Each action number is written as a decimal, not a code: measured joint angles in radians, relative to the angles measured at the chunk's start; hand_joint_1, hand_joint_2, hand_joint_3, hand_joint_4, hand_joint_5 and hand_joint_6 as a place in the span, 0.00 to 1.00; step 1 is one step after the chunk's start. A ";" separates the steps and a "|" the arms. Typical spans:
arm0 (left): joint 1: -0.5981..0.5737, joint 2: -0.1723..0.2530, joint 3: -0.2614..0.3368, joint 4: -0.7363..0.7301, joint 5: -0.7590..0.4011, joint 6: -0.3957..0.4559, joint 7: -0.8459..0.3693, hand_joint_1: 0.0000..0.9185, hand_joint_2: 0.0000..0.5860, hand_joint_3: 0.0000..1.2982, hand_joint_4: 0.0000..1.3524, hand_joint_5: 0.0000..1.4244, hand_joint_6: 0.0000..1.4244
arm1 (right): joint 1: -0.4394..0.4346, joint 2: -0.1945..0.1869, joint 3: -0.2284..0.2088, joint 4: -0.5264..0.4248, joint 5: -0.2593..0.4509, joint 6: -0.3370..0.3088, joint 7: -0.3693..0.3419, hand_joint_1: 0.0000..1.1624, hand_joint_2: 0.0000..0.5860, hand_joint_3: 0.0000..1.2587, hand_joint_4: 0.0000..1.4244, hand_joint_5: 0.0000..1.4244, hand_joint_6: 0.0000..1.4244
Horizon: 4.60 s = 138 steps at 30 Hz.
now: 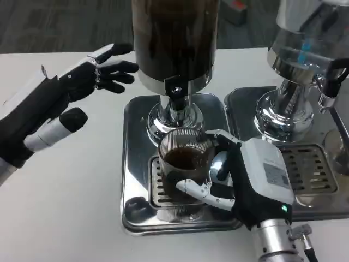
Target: Grasp the cup under the faucet to collect the drink, then remove the cup.
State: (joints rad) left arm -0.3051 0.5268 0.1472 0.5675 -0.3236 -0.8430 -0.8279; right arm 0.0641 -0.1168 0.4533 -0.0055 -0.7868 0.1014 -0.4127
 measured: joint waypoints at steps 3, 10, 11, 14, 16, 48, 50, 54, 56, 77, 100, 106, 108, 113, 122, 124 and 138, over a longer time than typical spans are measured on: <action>0.000 -0.002 0.000 0.000 0.000 0.000 0.001 0.00 0.10 0.10 0.16 0.18 0.24 | 0.004 0.000 -0.001 0.000 0.000 -0.007 -0.013 0.31 0.32 0.40 0.45 0.64 0.85; 0.002 -0.010 0.003 0.000 0.000 0.000 0.011 0.00 0.10 0.10 0.16 0.18 0.24 | 0.025 0.000 -0.009 0.000 0.000 -0.034 -0.051 0.33 0.33 0.42 0.46 0.65 0.87; 0.003 -0.011 0.004 0.000 0.000 0.000 0.011 0.00 0.10 0.10 0.16 0.18 0.24 | 0.028 0.000 -0.010 0.000 0.000 -0.037 -0.057 0.33 0.33 0.42 0.46 0.66 0.87; 0.004 -0.015 0.006 0.000 0.000 0.000 0.012 0.00 0.11 0.10 0.16 0.18 0.24 | 0.034 -0.001 -0.013 -0.001 0.000 -0.047 -0.072 0.34 0.34 0.42 0.47 0.66 0.87; 0.007 -0.015 0.007 0.000 0.000 0.000 0.013 0.00 0.11 0.10 0.16 0.18 0.24 | 0.036 -0.001 -0.015 -0.002 0.000 -0.052 -0.079 0.34 0.34 0.43 0.47 0.66 0.88; 0.075 -0.020 0.084 0.037 0.056 -0.054 0.140 0.00 0.11 0.08 0.08 0.11 0.23 | 0.115 -0.012 -0.081 -0.109 0.001 -0.056 -0.079 0.50 0.35 0.45 0.49 0.68 0.89; 0.084 -0.020 0.084 0.039 0.063 -0.056 0.144 0.00 0.11 0.08 0.08 0.11 0.23 | 0.116 -0.012 -0.085 -0.117 0.001 -0.056 -0.079 0.50 0.34 0.45 0.49 0.68 0.90; 0.106 -0.020 0.084 0.042 0.083 -0.067 0.160 0.00 0.12 0.08 0.06 0.09 0.21 | 0.124 -0.012 -0.089 -0.122 0.001 -0.056 -0.079 0.54 0.33 0.45 0.49 0.69 0.90; 0.115 -0.019 0.082 0.043 0.101 -0.077 0.167 0.00 0.12 0.08 0.05 0.08 0.21 | 0.132 -0.013 -0.089 -0.126 0.001 -0.056 -0.079 0.56 0.33 0.45 0.49 0.69 0.90; 0.211 0.019 0.061 0.043 0.179 -0.174 0.198 0.00 0.13 0.07 0.02 0.05 0.19 | 0.200 -0.039 -0.118 -0.239 0.001 -0.056 -0.038 0.67 0.30 0.47 0.48 0.69 0.90; 0.304 0.104 -0.007 0.025 0.223 -0.318 0.200 0.00 0.13 0.07 0.00 0.02 0.17 | 0.307 -0.053 -0.140 -0.353 0.000 -0.056 0.014 0.74 0.25 0.48 0.49 0.69 0.91; 0.306 0.108 -0.011 0.023 0.223 -0.323 0.204 0.00 0.12 0.07 0.00 0.02 0.17 | 0.318 -0.054 -0.148 -0.361 -0.001 -0.056 0.016 0.74 0.25 0.49 0.49 0.69 0.91; 0.306 0.114 -0.012 0.023 0.223 -0.323 0.204 0.00 0.12 0.07 0.00 0.02 0.17 | 0.321 -0.054 -0.153 -0.361 -0.001 -0.056 0.016 0.74 0.25 0.49 0.49 0.69 0.91; 0.306 0.130 -0.025 0.023 0.223 -0.337 0.205 0.00 0.11 0.07 0.00 0.02 0.17 | 0.329 -0.054 -0.158 -0.361 -0.003 -0.061 0.016 0.76 0.23 0.49 0.50 0.69 0.92; 0.337 0.143 -0.069 0.006 0.223 -0.411 0.205 0.00 0.12 0.07 0.00 0.01 0.16 | 0.365 -0.051 -0.167 -0.390 -0.004 -0.084 0.016 0.77 0.23 0.50 0.50 0.68 0.93; 0.341 0.144 -0.079 0.003 0.223 -0.427 0.205 0.00 0.12 0.07 0.00 0.00 0.16 | 0.372 -0.051 -0.169 -0.398 -0.008 -0.091 0.014 0.78 0.22 0.50 0.50 0.68 0.93; 0.349 0.180 -0.119 0.003 0.222 -0.466 0.205 0.00 0.13 0.07 0.00 0.00 0.16 | 0.423 -0.044 -0.174 -0.435 -0.015 -0.128 0.014 0.80 0.22 0.50 0.50 0.68 0.93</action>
State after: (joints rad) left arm 0.0443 0.7064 0.0285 0.5703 -0.1014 -1.3091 -0.6232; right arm 0.4872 -0.1608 0.2790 -0.4407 -0.8023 -0.0265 -0.3991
